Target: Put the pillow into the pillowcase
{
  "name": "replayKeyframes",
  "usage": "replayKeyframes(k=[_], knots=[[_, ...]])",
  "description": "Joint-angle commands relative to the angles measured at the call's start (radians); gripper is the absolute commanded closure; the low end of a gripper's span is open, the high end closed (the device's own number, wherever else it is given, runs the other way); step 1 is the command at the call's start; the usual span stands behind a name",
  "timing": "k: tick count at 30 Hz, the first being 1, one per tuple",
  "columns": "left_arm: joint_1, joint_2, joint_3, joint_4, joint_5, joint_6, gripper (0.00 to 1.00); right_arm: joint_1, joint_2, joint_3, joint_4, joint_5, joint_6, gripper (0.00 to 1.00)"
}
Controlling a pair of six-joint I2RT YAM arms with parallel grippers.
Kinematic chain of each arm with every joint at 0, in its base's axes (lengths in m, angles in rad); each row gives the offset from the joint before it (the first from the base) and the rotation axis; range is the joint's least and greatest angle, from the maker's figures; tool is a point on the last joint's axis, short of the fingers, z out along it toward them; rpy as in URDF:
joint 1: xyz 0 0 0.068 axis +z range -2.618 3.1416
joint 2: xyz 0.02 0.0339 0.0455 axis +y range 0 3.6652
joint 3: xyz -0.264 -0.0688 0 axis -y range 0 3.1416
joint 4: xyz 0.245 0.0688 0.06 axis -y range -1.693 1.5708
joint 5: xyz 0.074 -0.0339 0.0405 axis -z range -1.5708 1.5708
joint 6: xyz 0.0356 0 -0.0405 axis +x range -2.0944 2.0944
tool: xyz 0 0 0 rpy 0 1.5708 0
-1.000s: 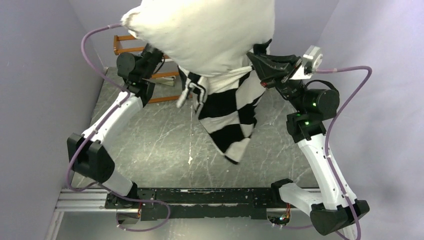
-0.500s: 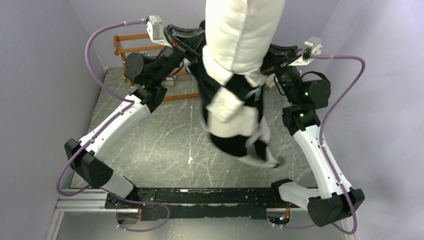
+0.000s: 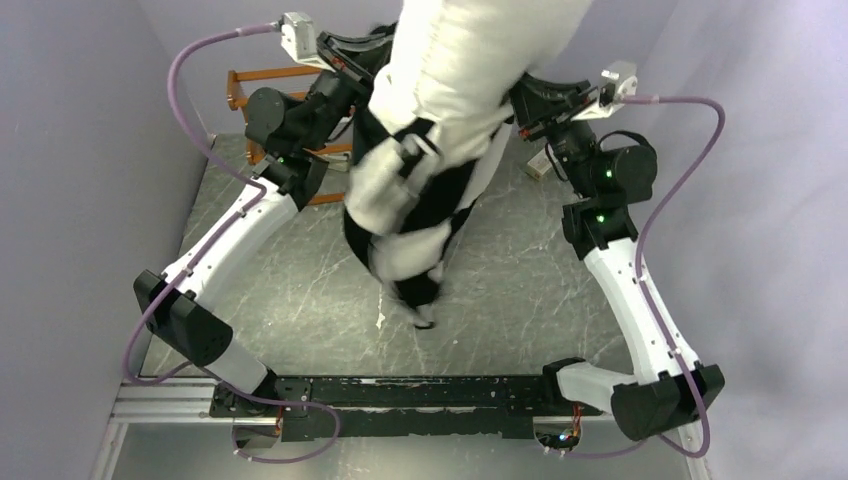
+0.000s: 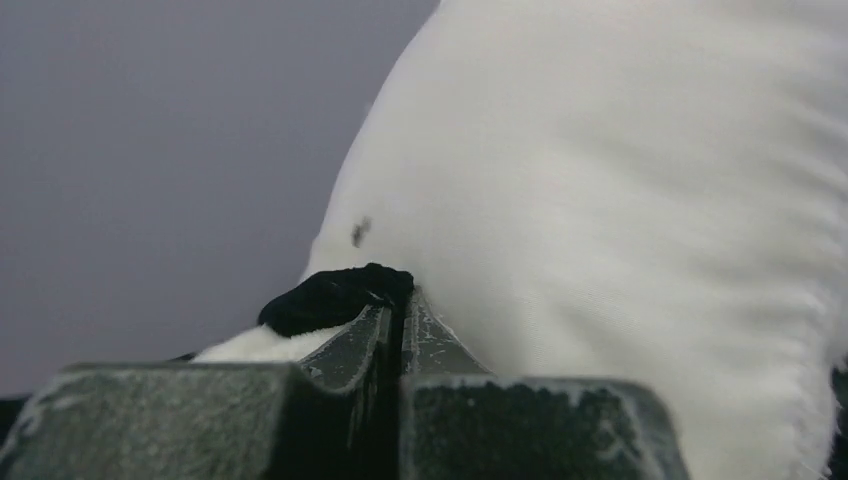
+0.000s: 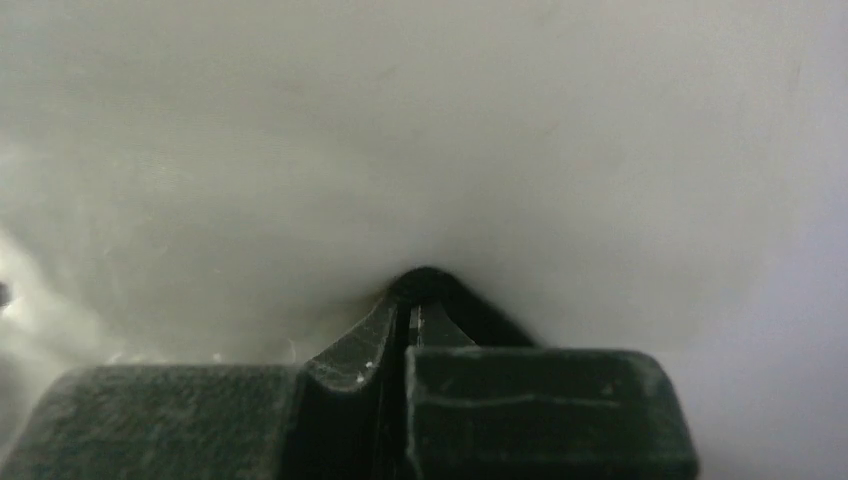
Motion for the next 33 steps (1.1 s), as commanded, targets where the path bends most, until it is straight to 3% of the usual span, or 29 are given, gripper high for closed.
replayKeyframes(k=[1, 3, 5, 7, 9, 10, 11, 13, 16, 18, 20, 22, 24, 26, 29, 31, 33], knots=[[-0.155, -0.089, -0.066, 0.068, 0.023, 0.034, 0.95, 0.008, 0.111, 0.263, 0.005, 0.065, -0.149, 1.00], [-0.245, -0.118, -0.111, 0.021, -0.035, 0.086, 0.95, -0.003, 0.194, 0.460, -0.135, 0.059, -0.159, 1.00], [-0.223, -0.096, -0.070, -0.029, -0.141, 0.142, 0.95, -0.003, 0.183, 0.497, -0.170, -0.059, -0.103, 1.00], [-0.138, -0.028, 0.049, -0.079, -0.183, 0.140, 0.95, 0.017, 0.056, 0.283, -0.008, -0.151, 0.031, 1.00], [-0.046, 0.028, 0.158, -0.045, -0.124, 0.018, 0.95, 0.045, -0.065, 0.028, 0.193, -0.061, 0.052, 1.00], [-0.045, 0.032, 0.171, -0.015, -0.095, -0.011, 0.95, 0.048, -0.060, -0.013, 0.222, -0.022, 0.013, 1.00], [-0.074, 0.024, 0.169, 0.001, -0.044, -0.026, 0.95, 0.044, -0.027, 0.015, 0.186, 0.020, -0.040, 1.00], [-0.194, -0.045, 0.083, 0.020, -0.002, -0.011, 0.95, 0.019, 0.092, 0.234, 0.035, 0.080, -0.143, 1.00], [-0.314, -0.115, -0.110, 0.104, -0.048, 0.007, 0.95, -0.028, 0.227, 0.468, -0.107, 0.039, -0.132, 1.00], [-0.265, -0.098, -0.084, 0.015, -0.122, 0.079, 0.95, -0.028, 0.193, 0.430, -0.053, -0.035, -0.079, 1.00], [-0.157, -0.044, 0.021, -0.076, -0.165, 0.103, 0.95, -0.013, 0.088, 0.252, 0.100, -0.102, 0.043, 1.00], [-0.014, 0.007, 0.082, -0.034, -0.141, -0.050, 0.95, 0.031, -0.001, 0.024, 0.312, -0.080, 0.112, 1.00], [0.053, 0.015, 0.093, 0.061, -0.086, -0.158, 0.95, 0.047, -0.005, -0.049, 0.372, -0.021, 0.073, 1.00], [-0.017, -0.017, 0.096, 0.040, -0.028, -0.107, 0.95, 0.044, 0.076, 0.074, 0.241, 0.042, -0.032, 1.00], [-0.256, -0.088, -0.016, 0.025, 0.015, 0.049, 0.95, 0.010, 0.227, 0.385, 0.044, 0.056, -0.094, 1.00], [-0.270, -0.094, -0.034, 0.022, 0.006, 0.063, 0.95, 0.005, 0.256, 0.539, -0.045, 0.001, -0.095, 1.00], [-0.199, -0.066, 0.033, -0.078, -0.099, 0.127, 0.95, 0.007, 0.189, 0.467, -0.015, -0.090, -0.072, 1.00]])
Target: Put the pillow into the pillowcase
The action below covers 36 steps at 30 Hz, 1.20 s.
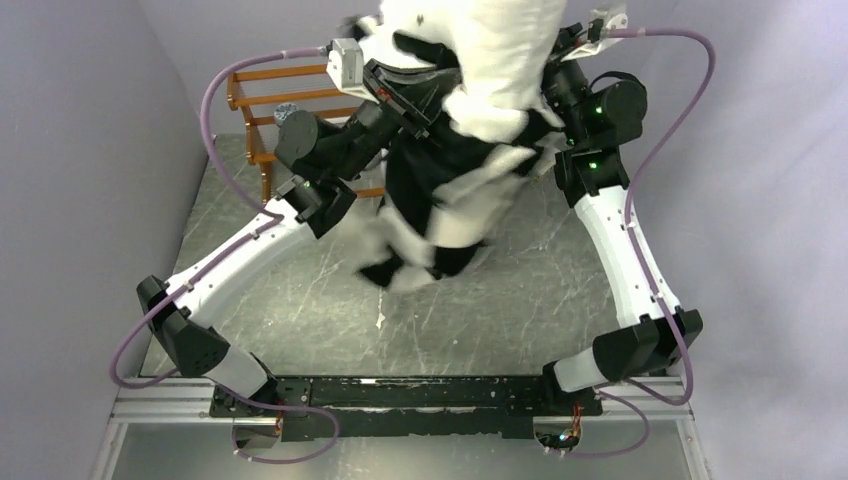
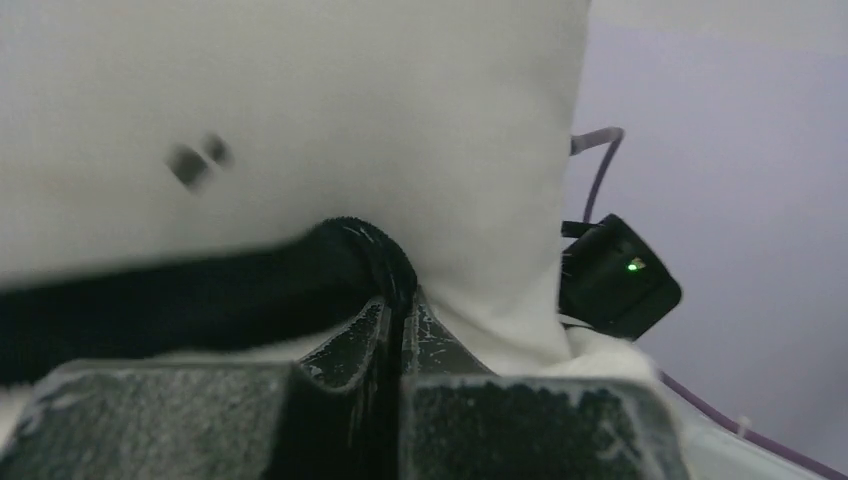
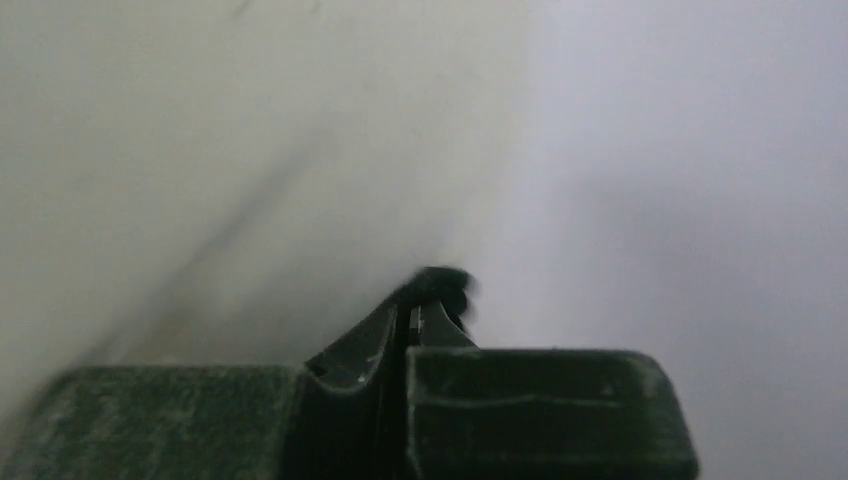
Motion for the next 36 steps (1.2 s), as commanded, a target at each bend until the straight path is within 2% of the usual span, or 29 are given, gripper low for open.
replayKeyframes(k=[1, 3, 5, 7, 9, 11, 13, 14, 16, 19, 23, 25, 29, 33, 36], knots=[[0.034, -0.026, 0.118, -0.030, -0.006, 0.086, 0.95, 0.008, -0.145, -0.022, 0.141, -0.124, 0.004, 1.00], [0.143, 0.019, 0.172, -0.001, 0.015, -0.019, 0.95, 0.009, -0.230, -0.186, 0.154, -0.054, -0.025, 1.00], [0.170, 0.024, 0.156, 0.087, 0.047, -0.050, 0.95, 0.004, -0.250, -0.241, 0.107, 0.033, -0.096, 1.00], [0.157, 0.006, 0.138, 0.097, 0.086, -0.004, 0.95, -0.001, -0.215, -0.189, 0.009, 0.087, -0.188, 1.00], [0.154, -0.022, 0.056, 0.146, 0.127, 0.047, 0.95, -0.004, -0.176, -0.100, -0.081, 0.118, -0.221, 1.00], [0.154, -0.044, -0.003, 0.187, 0.139, 0.101, 0.95, -0.007, -0.143, -0.032, -0.113, 0.119, -0.253, 1.00], [0.154, -0.034, 0.007, 0.145, 0.157, 0.173, 0.95, -0.007, -0.111, 0.029, -0.122, 0.118, -0.305, 1.00], [0.152, -0.022, 0.006, 0.130, 0.175, 0.190, 0.95, -0.010, -0.092, 0.096, -0.161, 0.122, -0.332, 1.00], [0.135, -0.013, -0.051, 0.202, 0.190, 0.158, 0.95, -0.010, -0.054, 0.194, -0.224, 0.133, -0.390, 1.00], [0.080, -0.017, -0.129, 0.243, 0.142, 0.165, 0.95, -0.010, -0.017, 0.284, -0.274, 0.143, -0.456, 1.00], [-0.026, -0.056, -0.218, 0.194, 0.024, 0.365, 0.95, -0.010, 0.014, 0.300, -0.326, 0.091, -0.492, 1.00], [-0.051, -0.104, -0.369, 0.238, -0.071, 0.398, 0.95, -0.010, 0.005, 0.237, -0.338, 0.059, -0.477, 1.00], [-0.092, -0.213, -0.731, 0.437, -0.244, 0.376, 0.95, -0.005, -0.062, -0.005, -0.299, -0.011, -0.368, 1.00], [-0.189, -0.275, -0.975, 0.481, -0.321, 0.364, 0.95, 0.039, -0.163, -0.313, -0.289, -0.007, -0.254, 1.00], [-0.260, -0.374, -1.100, 0.396, -0.317, 0.323, 0.67, 0.048, -0.230, -0.468, -0.372, -0.022, -0.217, 0.95]])
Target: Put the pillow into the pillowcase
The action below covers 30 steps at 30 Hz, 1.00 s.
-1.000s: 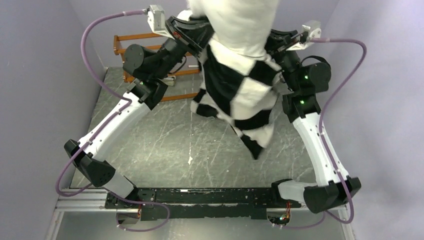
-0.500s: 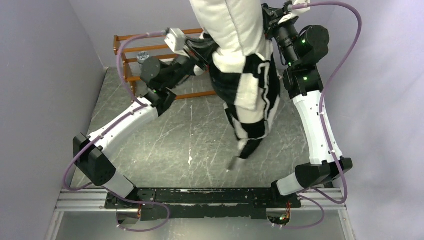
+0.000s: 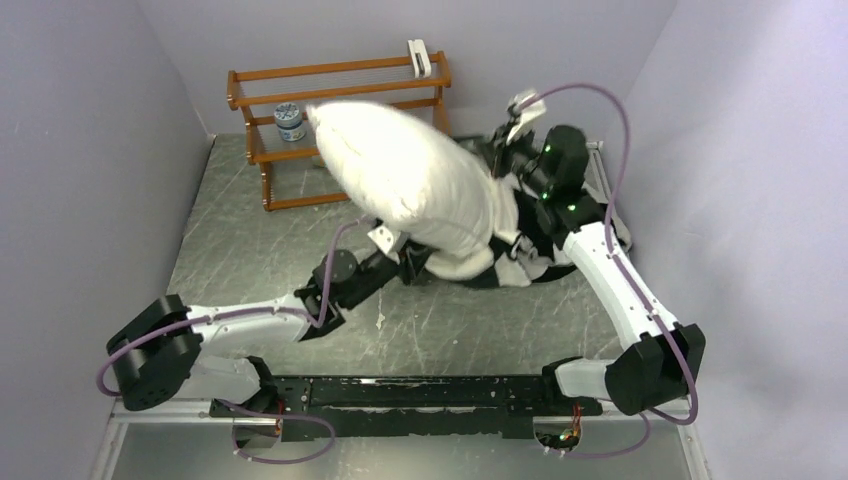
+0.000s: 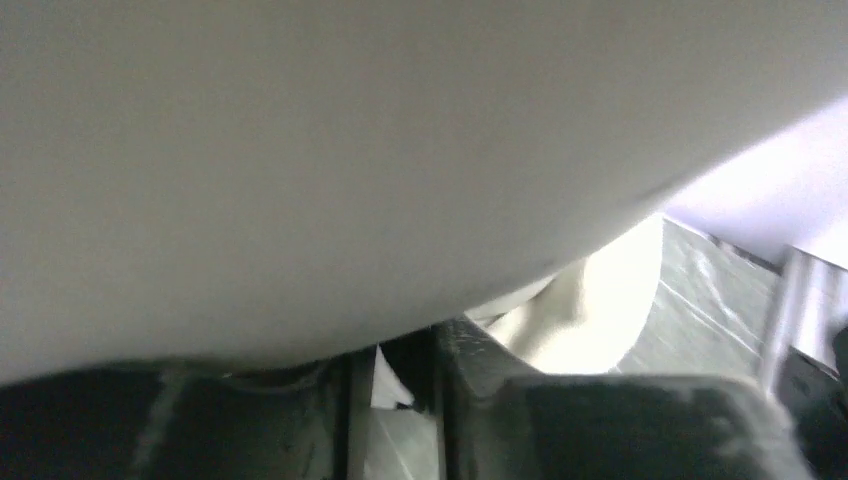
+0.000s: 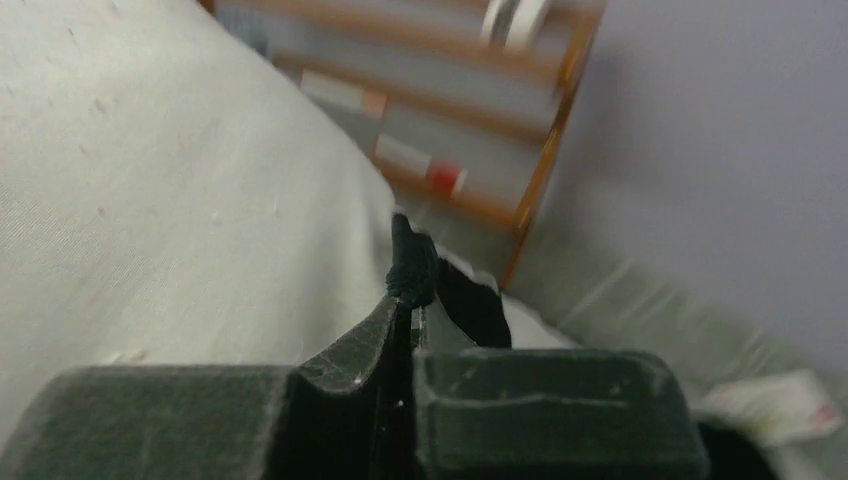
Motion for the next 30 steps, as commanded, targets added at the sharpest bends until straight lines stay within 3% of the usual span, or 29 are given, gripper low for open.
replayKeyframes(k=[1, 2, 4, 7, 9, 13, 17, 22, 26, 30], knots=[[-0.105, -0.194, -0.130, 0.040, -0.094, -0.026, 0.57, 0.021, -0.114, -0.165, -0.033, -0.036, 0.085, 0.95], [-0.129, -0.259, -0.161, -0.049, -0.126, -0.040, 0.47, 0.023, -0.138, -0.200, -0.063, -0.023, 0.081, 0.95], [-0.167, -0.410, -0.221, -0.239, -0.165, -0.105, 0.39, 0.042, -0.210, -0.285, -0.088, 0.039, 0.071, 0.95], [-0.200, -0.677, -0.260, -0.581, -0.247, -0.266, 0.39, 0.044, -0.283, -0.345, -0.128, 0.107, 0.122, 0.95], [-0.201, -0.833, -0.233, -0.795, -0.303, -0.350, 0.39, 0.046, -0.290, -0.348, -0.190, 0.068, 0.143, 0.95], [-0.201, -0.996, -0.079, -1.094, -0.431, -0.361, 0.40, 0.052, -0.285, -0.417, -0.153, -0.068, 0.258, 0.95], [-0.201, -0.950, 0.121, -1.269, -0.650, -0.387, 0.38, 0.108, -0.255, -0.450, -0.064, -0.104, 0.345, 0.97], [-0.201, -0.718, 0.408, -1.469, -0.824, -0.437, 0.34, 0.235, -0.218, -0.433, -0.120, -0.029, 0.330, 1.00], [-0.201, -0.529, 0.570, -1.575, -0.848, -0.450, 0.30, 0.285, -0.230, -0.453, -0.159, -0.012, 0.347, 1.00], [-0.193, -0.431, 0.578, -1.599, -0.861, -0.453, 0.25, 0.301, -0.272, -0.458, -0.211, 0.065, 0.339, 1.00]])
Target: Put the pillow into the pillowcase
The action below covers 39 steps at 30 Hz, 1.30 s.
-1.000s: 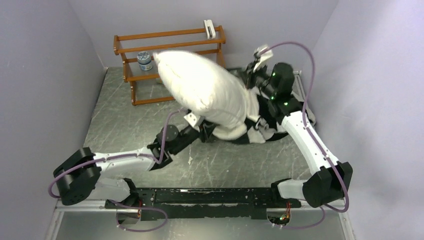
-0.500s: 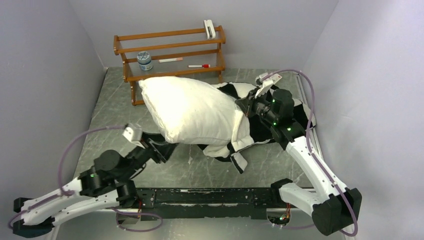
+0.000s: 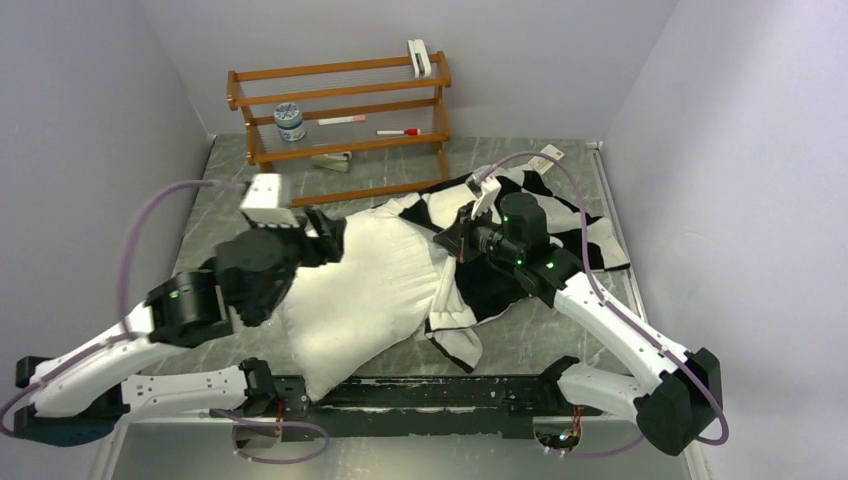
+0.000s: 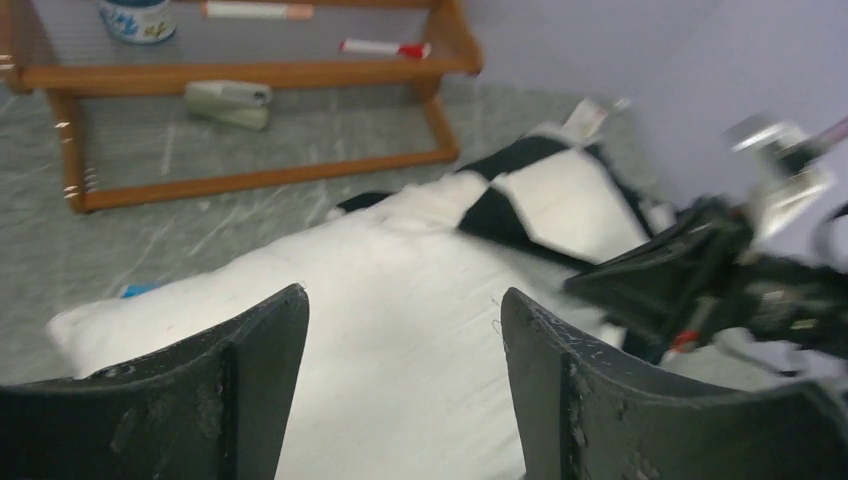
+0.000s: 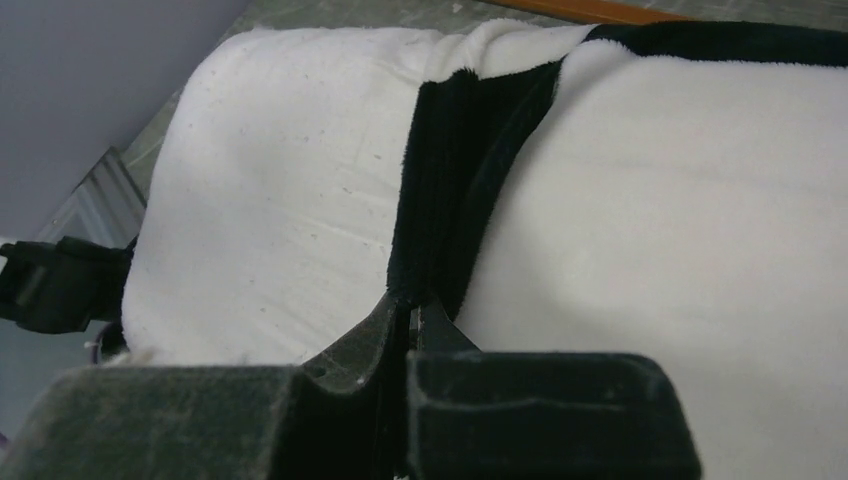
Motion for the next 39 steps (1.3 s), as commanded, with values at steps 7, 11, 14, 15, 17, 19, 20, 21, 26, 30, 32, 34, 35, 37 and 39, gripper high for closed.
replayKeyframes(k=[7, 11, 14, 15, 17, 19, 20, 21, 26, 30, 32, 34, 35, 37, 39], knots=[[0.473, 0.167, -0.090, -0.099, 0.532, 0.007, 0.21, 0.012, -0.098, 0.011, -0.149, 0.104, 0.005, 1.00], [0.738, 0.203, -0.153, -0.111, 0.751, 0.039, 0.18, 0.011, -0.111, 0.029, -0.169, 0.116, 0.013, 1.00], [0.935, 0.226, -0.190, -0.152, 0.890, 0.061, 0.16, 0.012, -0.107, 0.027, -0.154, 0.107, 0.038, 1.00], [0.983, 0.224, -0.211, -0.160, 0.923, 0.075, 0.16, 0.011, -0.101, 0.025, -0.150, 0.108, 0.046, 1.00], [1.062, 0.215, -0.253, -0.165, 0.983, 0.091, 0.16, 0.013, -0.090, 0.021, -0.143, 0.108, 0.060, 1.00], [1.079, 0.198, -0.293, -0.150, 1.004, 0.087, 0.15, 0.012, -0.081, 0.025, -0.140, 0.110, 0.072, 1.00], [1.081, 0.189, -0.335, -0.124, 1.021, 0.074, 0.15, 0.013, -0.076, 0.031, -0.140, 0.109, 0.074, 1.00], [1.083, 0.187, -0.370, -0.088, 1.052, 0.061, 0.15, 0.013, -0.072, 0.041, -0.145, 0.109, 0.073, 0.98], [1.087, 0.179, -0.551, 0.197, 1.322, -0.050, 0.19, 0.014, -0.029, 0.181, -0.247, 0.177, 0.058, 0.80], [1.086, 0.184, -0.617, 0.341, 1.403, -0.094, 0.34, 0.017, 0.029, 0.297, -0.243, 0.219, 0.050, 0.66], [1.086, 0.195, -0.634, 0.409, 1.449, -0.099, 0.51, 0.019, 0.068, 0.337, -0.219, 0.231, 0.037, 0.63], [1.084, 0.204, -0.651, 0.475, 1.496, -0.115, 0.66, 0.025, 0.118, 0.378, -0.196, 0.246, 0.011, 0.61], [1.082, 0.210, -0.657, 0.506, 1.518, -0.122, 0.71, 0.028, 0.148, 0.406, -0.195, 0.257, -0.003, 0.59], [1.071, 0.213, -0.667, 0.561, 1.552, -0.140, 0.81, 0.039, 0.217, 0.477, -0.222, 0.279, -0.037, 0.57], [1.052, 0.207, -0.679, 0.619, 1.561, -0.153, 0.90, 0.059, 0.297, 0.542, -0.261, 0.313, -0.078, 0.56]])
